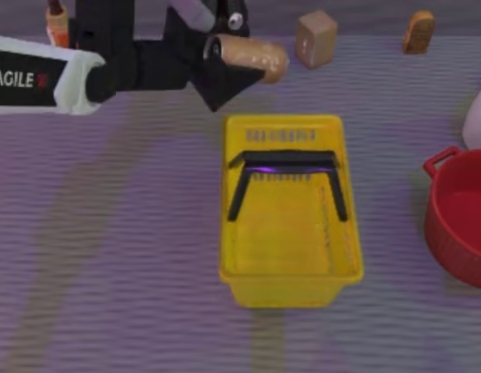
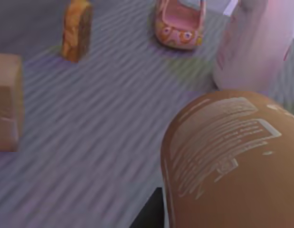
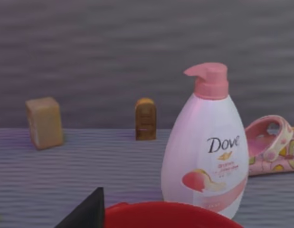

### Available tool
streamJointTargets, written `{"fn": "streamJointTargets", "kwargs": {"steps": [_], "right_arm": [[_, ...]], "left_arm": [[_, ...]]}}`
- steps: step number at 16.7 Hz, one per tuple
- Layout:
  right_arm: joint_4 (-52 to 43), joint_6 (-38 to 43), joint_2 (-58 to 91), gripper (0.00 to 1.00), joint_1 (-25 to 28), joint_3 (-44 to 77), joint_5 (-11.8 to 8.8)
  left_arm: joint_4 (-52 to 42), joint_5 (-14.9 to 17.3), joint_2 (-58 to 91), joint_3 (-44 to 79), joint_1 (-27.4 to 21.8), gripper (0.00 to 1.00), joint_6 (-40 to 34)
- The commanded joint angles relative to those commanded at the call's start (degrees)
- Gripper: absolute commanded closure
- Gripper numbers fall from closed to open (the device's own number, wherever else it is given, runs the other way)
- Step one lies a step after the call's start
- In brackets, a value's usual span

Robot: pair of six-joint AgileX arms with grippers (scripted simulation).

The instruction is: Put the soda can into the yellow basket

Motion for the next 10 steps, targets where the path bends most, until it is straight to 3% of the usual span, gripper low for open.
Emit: {"fn": "streamJointTargets", "kwargs": {"steps": [5,8,10], "right_arm": [[0.0,0.0,0.0,0.0,0.0,0.0,0.0],[0.0,0.0,0.0,0.0,0.0,0.0,0.0],[0.0,0.0,0.0,0.0,0.0,0.0,0.0]], "left_arm": [[20.7,14.6,-4.8,-7.2,-1.6,1.0,-6.7],[26.2,19.0,-6.8,-9.1,-2.0,1.0,-8.4],[26.9,19.6,-7.2,-9.3,-2.1,1.0,-8.6]]}}
